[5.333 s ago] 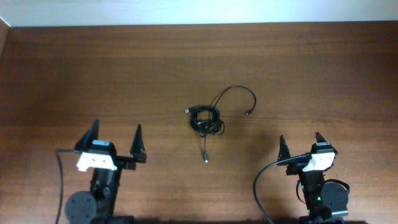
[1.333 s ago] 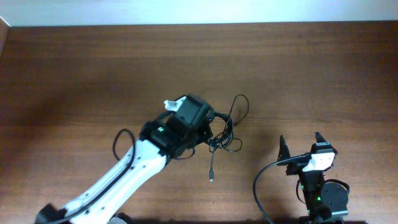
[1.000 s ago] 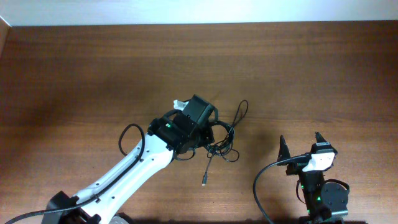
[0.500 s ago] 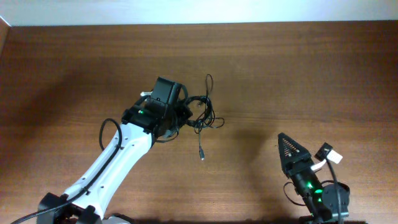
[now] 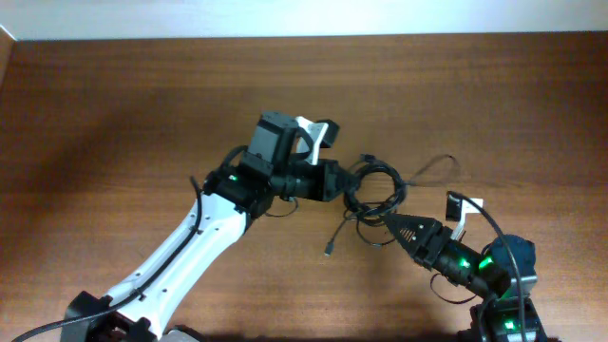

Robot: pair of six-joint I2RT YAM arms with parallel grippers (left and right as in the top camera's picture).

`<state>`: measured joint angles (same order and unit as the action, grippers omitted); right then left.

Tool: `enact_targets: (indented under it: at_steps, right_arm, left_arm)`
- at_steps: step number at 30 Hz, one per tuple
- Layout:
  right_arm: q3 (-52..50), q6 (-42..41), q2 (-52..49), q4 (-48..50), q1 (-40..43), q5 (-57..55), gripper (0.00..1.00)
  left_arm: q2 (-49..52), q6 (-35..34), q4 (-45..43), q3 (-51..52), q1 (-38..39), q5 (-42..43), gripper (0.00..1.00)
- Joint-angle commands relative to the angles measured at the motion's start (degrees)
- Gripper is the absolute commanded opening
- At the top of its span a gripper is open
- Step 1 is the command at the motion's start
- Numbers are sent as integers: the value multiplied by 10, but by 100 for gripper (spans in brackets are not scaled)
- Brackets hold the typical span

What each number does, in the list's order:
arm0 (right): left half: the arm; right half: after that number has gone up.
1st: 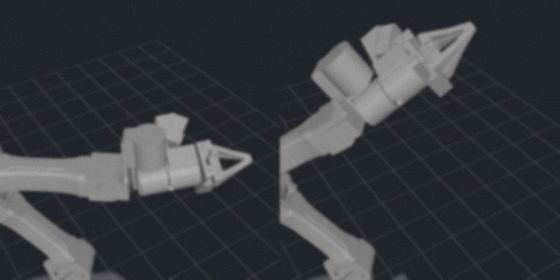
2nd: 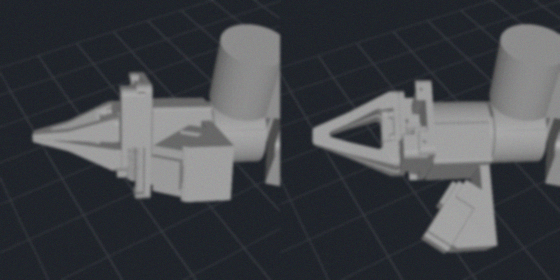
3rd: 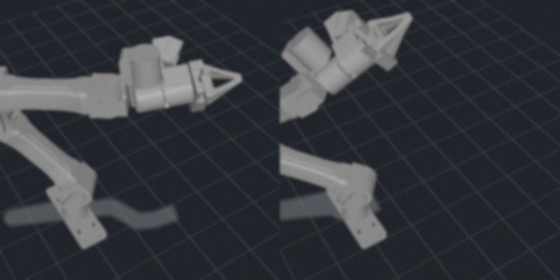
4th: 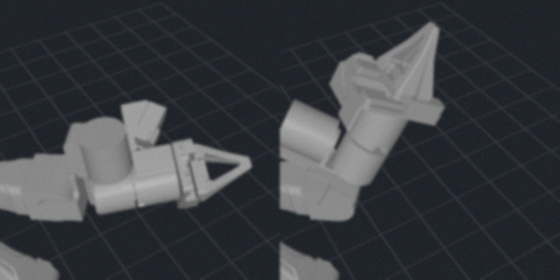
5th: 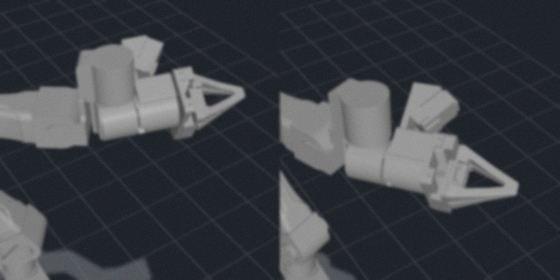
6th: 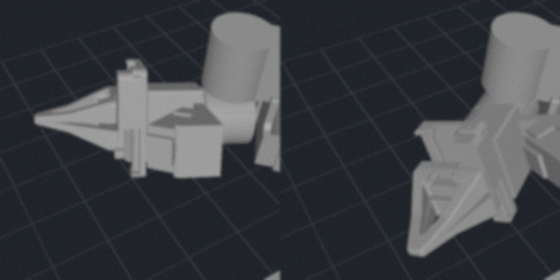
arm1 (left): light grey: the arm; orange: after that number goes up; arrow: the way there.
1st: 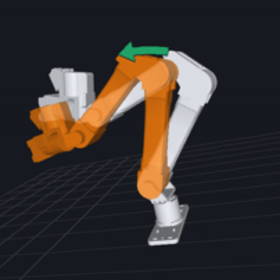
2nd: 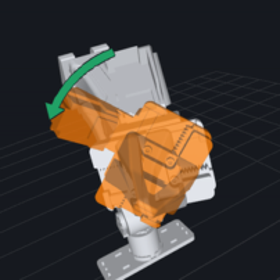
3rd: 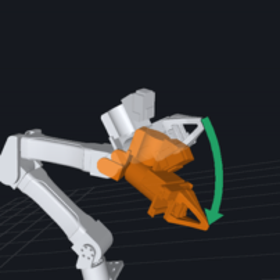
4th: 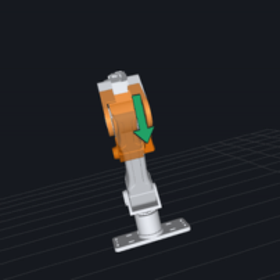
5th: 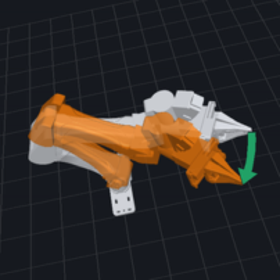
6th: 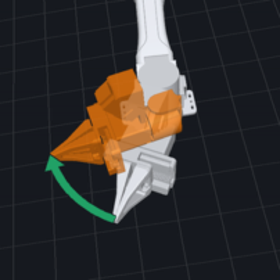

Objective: Untangle cables

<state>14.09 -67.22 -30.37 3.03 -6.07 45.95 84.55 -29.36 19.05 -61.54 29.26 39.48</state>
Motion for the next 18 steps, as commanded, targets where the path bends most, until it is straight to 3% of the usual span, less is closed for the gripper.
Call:
enact_targets:
  at_steps: [1, 2, 4, 7, 11, 15, 18]
  right_arm:
    - [11, 4, -20, 29, -3, -14, 30]
    - [11, 4, -25, 31, -3, -21, 16]
    - [11, 4, -39, 30, -3, -43, 4]
    - [11, 9, -60, 15, -3, -47, 4]
    - [11, 68, -70, -18, -3, 3, 4]
    - [11, 61, -70, 165, -3, 186, 4]
    - [11, -13, -70, 371, -3, 213, 4]
  left_arm:
    - [-1, -24, -39, -4, 18, 19, 0]
    - [-1, -51, -51, -4, 22, 20, 0]
    - [-1, -60, -96, -4, 30, 67, 0]
    - [-1, -60, -152, -4, 23, 74, 0]
    - [-1, -60, -206, -4, -20, 8, 0]
    - [0, -60, -140, -4, -19, -146, 0]
    - [2, -60, -84, -4, -8, -145, 0]
